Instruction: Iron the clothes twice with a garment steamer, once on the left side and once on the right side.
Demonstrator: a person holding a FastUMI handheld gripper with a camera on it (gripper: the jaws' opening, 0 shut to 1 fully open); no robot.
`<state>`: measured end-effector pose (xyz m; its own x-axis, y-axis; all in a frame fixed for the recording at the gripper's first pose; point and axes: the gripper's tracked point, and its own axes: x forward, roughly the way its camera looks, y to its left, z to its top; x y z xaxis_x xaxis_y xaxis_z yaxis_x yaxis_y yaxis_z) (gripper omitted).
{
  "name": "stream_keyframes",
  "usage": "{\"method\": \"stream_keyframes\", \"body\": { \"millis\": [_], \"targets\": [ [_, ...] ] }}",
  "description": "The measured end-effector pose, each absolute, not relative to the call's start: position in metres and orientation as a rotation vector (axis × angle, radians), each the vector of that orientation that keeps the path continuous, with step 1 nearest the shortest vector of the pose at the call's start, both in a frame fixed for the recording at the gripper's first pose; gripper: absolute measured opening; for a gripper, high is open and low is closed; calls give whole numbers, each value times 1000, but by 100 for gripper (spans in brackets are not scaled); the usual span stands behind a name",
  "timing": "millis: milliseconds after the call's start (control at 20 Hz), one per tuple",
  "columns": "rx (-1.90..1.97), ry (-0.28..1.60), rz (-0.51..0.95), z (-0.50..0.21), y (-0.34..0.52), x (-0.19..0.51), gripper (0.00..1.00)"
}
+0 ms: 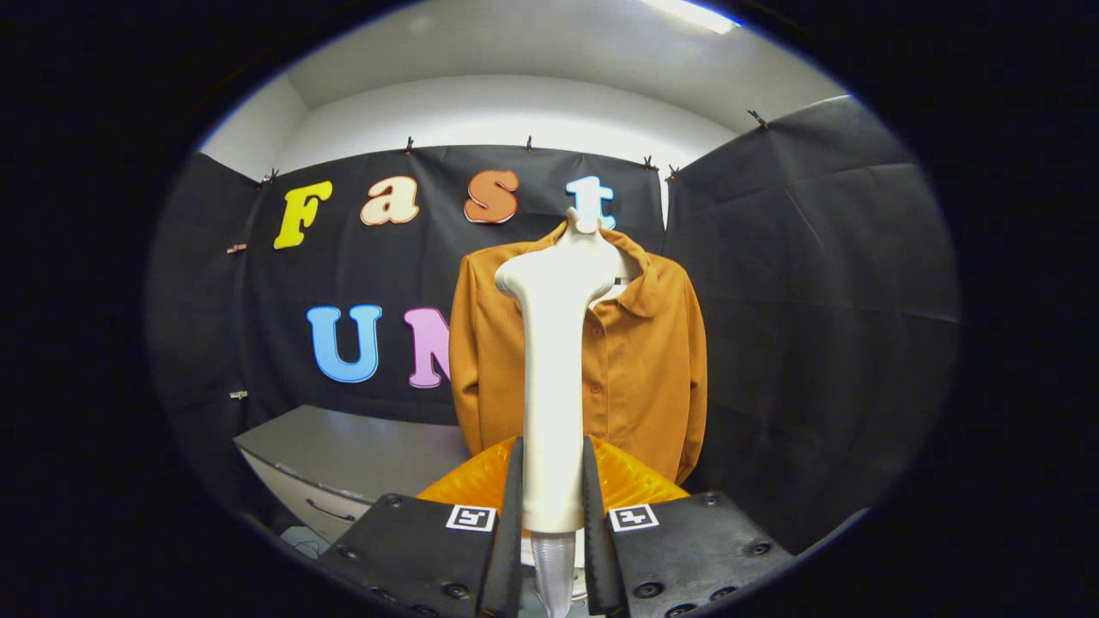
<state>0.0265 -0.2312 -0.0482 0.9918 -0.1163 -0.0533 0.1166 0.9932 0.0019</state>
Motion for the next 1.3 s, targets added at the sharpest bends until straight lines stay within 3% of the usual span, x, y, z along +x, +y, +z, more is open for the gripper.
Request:
{"method": "stream_keyframes", "body": {
  "millis": [500,1300],
  "targets": [
    [20,-3,-150,-27,-287,81,33],
    [83,201,-231,-162,-345,144,34]
  ]
}}
